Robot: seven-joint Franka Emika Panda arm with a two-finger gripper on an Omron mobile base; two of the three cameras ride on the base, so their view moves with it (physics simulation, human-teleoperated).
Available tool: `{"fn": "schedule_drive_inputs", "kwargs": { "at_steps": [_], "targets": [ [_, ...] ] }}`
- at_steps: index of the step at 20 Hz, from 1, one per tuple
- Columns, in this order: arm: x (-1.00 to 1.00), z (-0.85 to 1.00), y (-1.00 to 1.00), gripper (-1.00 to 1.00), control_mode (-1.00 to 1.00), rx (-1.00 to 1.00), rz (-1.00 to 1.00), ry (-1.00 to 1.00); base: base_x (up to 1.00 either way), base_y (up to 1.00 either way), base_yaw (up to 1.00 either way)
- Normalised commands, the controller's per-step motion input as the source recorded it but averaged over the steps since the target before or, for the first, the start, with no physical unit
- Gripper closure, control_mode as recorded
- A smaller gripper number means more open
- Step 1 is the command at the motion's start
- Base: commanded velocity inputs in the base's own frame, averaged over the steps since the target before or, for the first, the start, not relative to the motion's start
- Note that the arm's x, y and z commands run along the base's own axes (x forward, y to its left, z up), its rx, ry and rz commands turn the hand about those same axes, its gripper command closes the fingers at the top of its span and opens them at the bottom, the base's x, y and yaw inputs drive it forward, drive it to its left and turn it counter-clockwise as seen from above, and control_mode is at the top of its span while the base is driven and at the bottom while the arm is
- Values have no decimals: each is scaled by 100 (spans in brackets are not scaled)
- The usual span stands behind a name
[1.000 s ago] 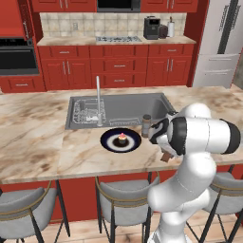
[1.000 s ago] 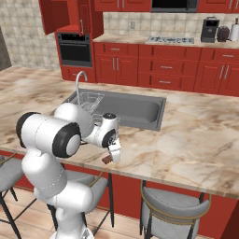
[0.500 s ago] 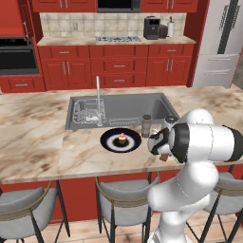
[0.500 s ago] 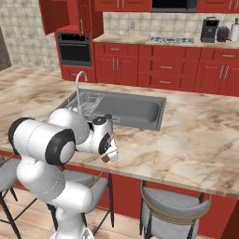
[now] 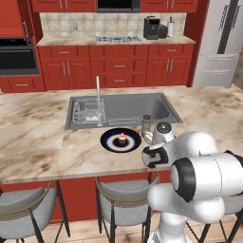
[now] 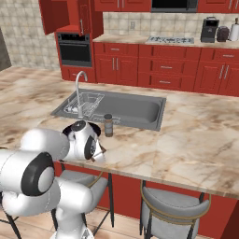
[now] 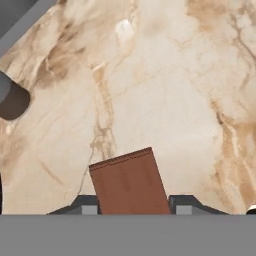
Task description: Take the cinnamon bottle from the cabinet and place it on the dining table, next to the plate with the cupcake. Then take the chocolate from the dining counter and place it on the cupcake plate.
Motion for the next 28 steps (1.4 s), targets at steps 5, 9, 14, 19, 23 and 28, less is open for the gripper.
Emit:
{"fn": "schedule_drive_inputs", "kwargs": {
  "at_steps": [5,9,14,19,23,28],
  "targets": [
    [1,46,48,100,-100,-1,0,9,0,0,0],
    [7,48,39,100,-100,0,1,25,0,0,0],
    [1,28,49,100,-100,0,6,30,0,0,0],
    [12,5,48,100,-100,0,8,20,0,0,0],
    [33,-1,52,100,-100,0,6,2,0,0,0],
    [48,2,39,100,-100,0,6,0,0,0,0]
  ]
}}
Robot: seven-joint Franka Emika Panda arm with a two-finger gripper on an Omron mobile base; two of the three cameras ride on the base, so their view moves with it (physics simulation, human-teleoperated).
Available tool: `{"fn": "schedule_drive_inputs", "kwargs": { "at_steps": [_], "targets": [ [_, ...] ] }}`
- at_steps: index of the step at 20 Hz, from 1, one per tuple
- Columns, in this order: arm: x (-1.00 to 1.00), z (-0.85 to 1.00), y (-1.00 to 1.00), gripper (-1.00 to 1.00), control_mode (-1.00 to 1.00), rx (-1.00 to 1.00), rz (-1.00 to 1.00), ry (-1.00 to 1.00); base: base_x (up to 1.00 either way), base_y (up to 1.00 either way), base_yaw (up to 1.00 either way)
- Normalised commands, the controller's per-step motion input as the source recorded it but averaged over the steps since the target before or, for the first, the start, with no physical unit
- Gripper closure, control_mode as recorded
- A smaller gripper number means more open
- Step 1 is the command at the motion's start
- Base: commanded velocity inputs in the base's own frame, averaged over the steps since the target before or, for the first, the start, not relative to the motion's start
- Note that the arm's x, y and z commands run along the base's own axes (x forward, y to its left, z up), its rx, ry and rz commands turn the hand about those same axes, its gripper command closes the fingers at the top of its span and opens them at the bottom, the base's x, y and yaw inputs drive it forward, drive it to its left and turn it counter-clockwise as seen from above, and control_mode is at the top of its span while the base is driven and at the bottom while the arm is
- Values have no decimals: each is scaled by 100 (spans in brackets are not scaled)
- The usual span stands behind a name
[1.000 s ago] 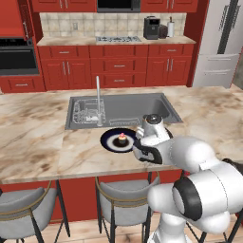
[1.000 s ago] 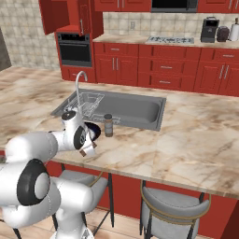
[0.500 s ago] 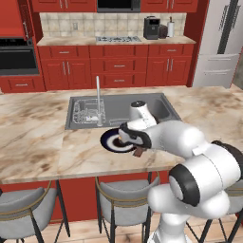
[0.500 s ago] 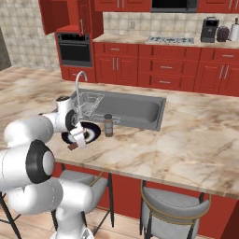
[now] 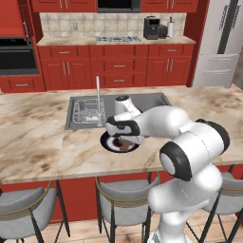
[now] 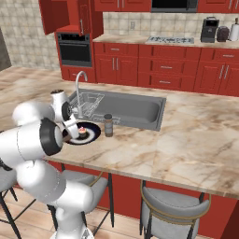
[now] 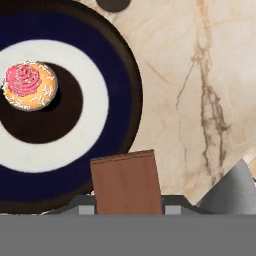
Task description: Take the cinnamon bottle from the cabinet and place it on the dining table, next to the plate with the cupcake. Then take the chocolate from the dining counter and place it on the cupcake plate.
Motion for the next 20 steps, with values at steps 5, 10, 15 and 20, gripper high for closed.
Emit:
{"fn": "schedule_drive_inputs", "kwargs": {
  "at_steps": [5,10,15,20],
  "targets": [
    [43,0,32,100,-100,-3,7,2,0,0,0],
    [27,-10,17,100,-100,0,12,0,0,0,0],
    [26,-12,27,100,-100,0,12,-1,0,0,0],
    [15,-19,17,100,-100,0,7,-5,0,0,0]
  ]
}}
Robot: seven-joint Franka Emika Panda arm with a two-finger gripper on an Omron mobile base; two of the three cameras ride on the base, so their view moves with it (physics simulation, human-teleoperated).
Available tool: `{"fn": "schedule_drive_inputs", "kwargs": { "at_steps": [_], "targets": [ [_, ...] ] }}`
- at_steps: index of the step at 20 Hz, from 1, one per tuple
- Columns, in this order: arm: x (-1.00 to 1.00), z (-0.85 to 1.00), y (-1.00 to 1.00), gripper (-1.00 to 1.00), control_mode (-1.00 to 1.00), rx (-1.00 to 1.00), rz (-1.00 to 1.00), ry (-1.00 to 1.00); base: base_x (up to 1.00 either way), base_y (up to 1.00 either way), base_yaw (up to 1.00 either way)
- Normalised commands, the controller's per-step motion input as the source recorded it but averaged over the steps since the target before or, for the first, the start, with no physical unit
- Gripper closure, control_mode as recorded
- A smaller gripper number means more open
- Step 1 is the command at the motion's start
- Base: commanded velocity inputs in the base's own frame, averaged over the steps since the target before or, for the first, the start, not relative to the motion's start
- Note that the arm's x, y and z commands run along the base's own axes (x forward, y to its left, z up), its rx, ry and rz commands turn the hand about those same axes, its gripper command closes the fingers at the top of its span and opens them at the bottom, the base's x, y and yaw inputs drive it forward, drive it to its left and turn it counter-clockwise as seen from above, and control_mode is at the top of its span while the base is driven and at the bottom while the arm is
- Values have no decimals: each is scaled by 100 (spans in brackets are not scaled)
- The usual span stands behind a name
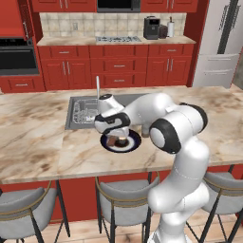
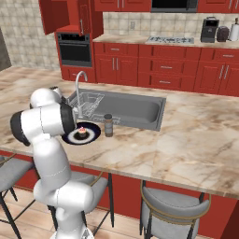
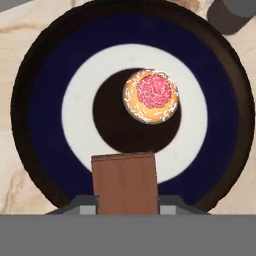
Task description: Take the cinnamon bottle from the cabinet and place it on the dining table, next to the plate with the cupcake. Then take the chocolate from the dining counter and place it on the cupcake plate.
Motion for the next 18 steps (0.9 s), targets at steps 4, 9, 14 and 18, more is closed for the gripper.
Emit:
{"fn": "schedule_drive_inputs", "kwargs": {
  "at_steps": [4,9,14,18],
  "targets": [
    [23,-25,4,100,-100,0,3,-10,0,0,0],
    [23,-22,0,100,-100,0,7,-9,0,0,0],
    [18,-4,0,100,-100,0,12,-5,0,0,0],
    [12,0,0,100,-100,0,13,0,0,0,0]
  ]
}}
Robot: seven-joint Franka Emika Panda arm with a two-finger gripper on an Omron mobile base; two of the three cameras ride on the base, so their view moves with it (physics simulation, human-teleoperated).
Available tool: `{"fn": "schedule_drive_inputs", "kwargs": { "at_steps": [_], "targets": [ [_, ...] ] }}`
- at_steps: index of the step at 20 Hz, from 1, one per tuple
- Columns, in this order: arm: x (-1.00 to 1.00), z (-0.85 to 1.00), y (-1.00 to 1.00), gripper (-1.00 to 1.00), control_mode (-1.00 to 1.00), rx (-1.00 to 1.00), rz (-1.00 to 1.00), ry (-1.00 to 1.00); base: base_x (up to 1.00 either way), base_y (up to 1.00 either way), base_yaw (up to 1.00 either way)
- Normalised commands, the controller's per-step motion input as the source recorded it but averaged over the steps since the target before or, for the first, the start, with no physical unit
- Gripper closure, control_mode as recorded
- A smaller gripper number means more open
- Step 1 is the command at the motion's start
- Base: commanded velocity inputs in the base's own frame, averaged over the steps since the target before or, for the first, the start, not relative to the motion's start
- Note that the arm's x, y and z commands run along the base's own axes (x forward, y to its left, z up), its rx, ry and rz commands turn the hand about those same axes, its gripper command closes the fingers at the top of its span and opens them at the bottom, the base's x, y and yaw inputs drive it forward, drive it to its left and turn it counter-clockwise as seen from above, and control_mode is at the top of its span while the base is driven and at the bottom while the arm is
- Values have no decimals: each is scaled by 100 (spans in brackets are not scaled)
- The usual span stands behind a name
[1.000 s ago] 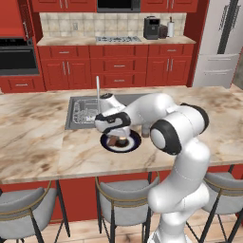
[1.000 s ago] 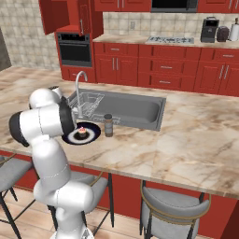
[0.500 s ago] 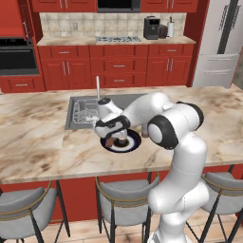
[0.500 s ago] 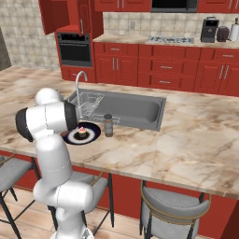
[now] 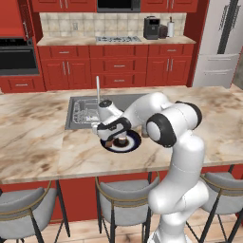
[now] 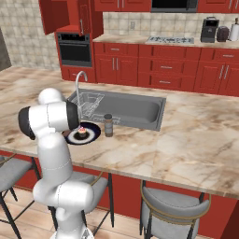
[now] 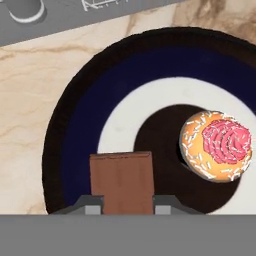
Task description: Take the cinnamon bottle from the cabinet and place it on the dining table, next to the plate with the cupcake. Then take the chocolate from the dining counter and place it on the cupcake plate.
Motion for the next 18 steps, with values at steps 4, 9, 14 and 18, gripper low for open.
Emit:
{"fn": "schedule_drive_inputs", "kwargs": {
  "at_steps": [4,9,14,18],
  "targets": [
    [6,-7,0,100,-100,0,11,0,0,0,0],
    [13,-3,0,-100,-100,0,9,0,0,0,0],
    [22,-2,0,-100,-100,0,6,0,0,0,0],
    [22,0,1,-100,-100,0,2,8,0,0,0]
  ]
}}
